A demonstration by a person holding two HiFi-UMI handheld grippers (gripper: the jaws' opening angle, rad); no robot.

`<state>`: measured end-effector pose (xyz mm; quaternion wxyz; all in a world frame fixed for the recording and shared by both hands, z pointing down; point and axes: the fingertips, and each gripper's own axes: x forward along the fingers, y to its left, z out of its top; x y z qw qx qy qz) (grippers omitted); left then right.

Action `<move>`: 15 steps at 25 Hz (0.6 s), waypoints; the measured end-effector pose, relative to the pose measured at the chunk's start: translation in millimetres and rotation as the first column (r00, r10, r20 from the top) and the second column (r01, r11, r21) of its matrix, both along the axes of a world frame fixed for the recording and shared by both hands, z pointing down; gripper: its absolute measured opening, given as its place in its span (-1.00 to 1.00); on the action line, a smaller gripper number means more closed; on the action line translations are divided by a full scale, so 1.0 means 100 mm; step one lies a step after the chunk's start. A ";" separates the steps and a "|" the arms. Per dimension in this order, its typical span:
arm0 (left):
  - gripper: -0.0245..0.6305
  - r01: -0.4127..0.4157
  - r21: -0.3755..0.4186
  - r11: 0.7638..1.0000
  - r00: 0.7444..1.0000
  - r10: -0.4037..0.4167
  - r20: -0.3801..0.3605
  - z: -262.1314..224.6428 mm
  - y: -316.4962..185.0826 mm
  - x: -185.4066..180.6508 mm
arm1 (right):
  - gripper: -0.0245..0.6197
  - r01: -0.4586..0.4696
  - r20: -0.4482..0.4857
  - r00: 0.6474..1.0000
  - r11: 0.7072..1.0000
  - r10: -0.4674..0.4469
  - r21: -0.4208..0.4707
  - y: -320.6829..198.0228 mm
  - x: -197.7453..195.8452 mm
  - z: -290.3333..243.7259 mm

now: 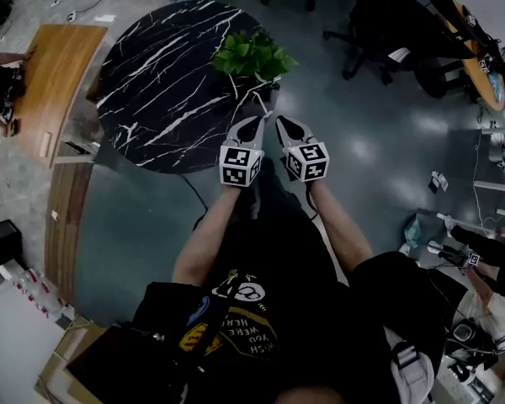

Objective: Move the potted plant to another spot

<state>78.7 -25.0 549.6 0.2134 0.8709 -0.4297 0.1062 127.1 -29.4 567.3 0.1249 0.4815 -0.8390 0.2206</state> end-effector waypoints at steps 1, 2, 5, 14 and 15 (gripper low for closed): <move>-0.91 0.002 -0.010 1.000 1.000 -0.002 0.014 0.11 -0.08 0.01 | -0.91 -0.006 -0.009 1.000 1.000 0.006 -0.009 -0.09 0.04 0.10; -0.91 0.005 -0.023 1.000 0.999 -0.004 0.033 0.22 -0.16 0.03 | -0.91 -0.012 -0.015 1.000 1.000 0.012 -0.017 -0.18 0.09 0.20; -0.91 0.034 -0.068 0.997 0.997 -0.029 0.075 0.54 -0.44 0.02 | -0.82 0.002 -0.012 1.000 0.999 -0.002 -0.039 -0.49 0.14 0.46; -0.91 0.143 -0.122 0.982 0.988 -0.135 0.077 0.88 -1.05 -0.03 | 0.28 0.081 -0.057 0.995 0.995 -0.085 -0.057 -1.43 0.20 1.42; -0.91 0.152 -0.124 0.981 0.987 -0.143 0.080 0.92 -1.08 -0.06 | 0.37 0.083 -0.070 0.994 0.995 -0.087 -0.051 -1.55 0.19 1.52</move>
